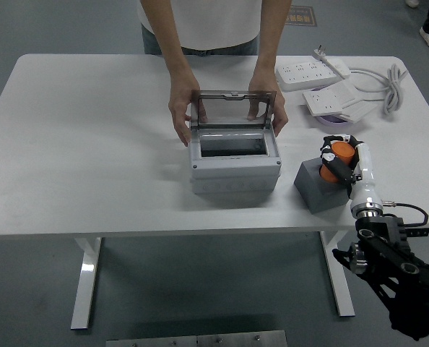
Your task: Fetch the battery,place it into the box,close the lid of the box
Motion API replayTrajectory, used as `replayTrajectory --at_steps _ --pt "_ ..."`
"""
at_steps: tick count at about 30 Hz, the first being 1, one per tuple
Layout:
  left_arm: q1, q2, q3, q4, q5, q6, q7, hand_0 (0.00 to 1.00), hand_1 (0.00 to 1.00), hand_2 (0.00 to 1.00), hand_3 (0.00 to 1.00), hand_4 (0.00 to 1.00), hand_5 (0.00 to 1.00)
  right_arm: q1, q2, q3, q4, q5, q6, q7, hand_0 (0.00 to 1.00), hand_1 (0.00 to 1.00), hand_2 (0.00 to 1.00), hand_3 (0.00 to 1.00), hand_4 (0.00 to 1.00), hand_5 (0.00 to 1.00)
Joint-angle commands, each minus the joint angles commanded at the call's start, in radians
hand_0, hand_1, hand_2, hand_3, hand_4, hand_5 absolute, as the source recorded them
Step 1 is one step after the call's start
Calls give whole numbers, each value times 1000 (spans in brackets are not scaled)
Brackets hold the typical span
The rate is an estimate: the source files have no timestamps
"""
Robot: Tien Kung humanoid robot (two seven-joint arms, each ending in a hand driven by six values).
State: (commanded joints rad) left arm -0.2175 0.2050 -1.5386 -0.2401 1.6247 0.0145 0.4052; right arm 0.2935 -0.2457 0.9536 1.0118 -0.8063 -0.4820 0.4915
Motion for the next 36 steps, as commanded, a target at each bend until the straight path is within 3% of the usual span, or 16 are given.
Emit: replayTrajectory --at_steps 3,4,16,23,36 --pt "0 1 -1 0 2 1 0 599 700 596 563 601 35 6 -4 0 3 2 -1 0 296 279 350 326 87 2" --pt "0 1 -2 0 3 1 0 599 700 596 563 601 36 8 -5 -1 4 2 -2 -1 260 239 347 327 39 2" --pt "0 -1 -3 -1 7 4 2 600 700 600 563 609 45 44 -32 -4 36 -42 -13 -38 239 247 343 323 18 2" --pt "0 0 -5 -2 9 4 4 600 700 604 566 616 46 82 -60 16 85 -207 -33 -154 238 247 343 323 17 2" --pt "5 4 -5 -5 6 6 11 602 701 606 566 621 55 184 -81 -8 136 -652 -13 -415 205 234 333 314 2 2"
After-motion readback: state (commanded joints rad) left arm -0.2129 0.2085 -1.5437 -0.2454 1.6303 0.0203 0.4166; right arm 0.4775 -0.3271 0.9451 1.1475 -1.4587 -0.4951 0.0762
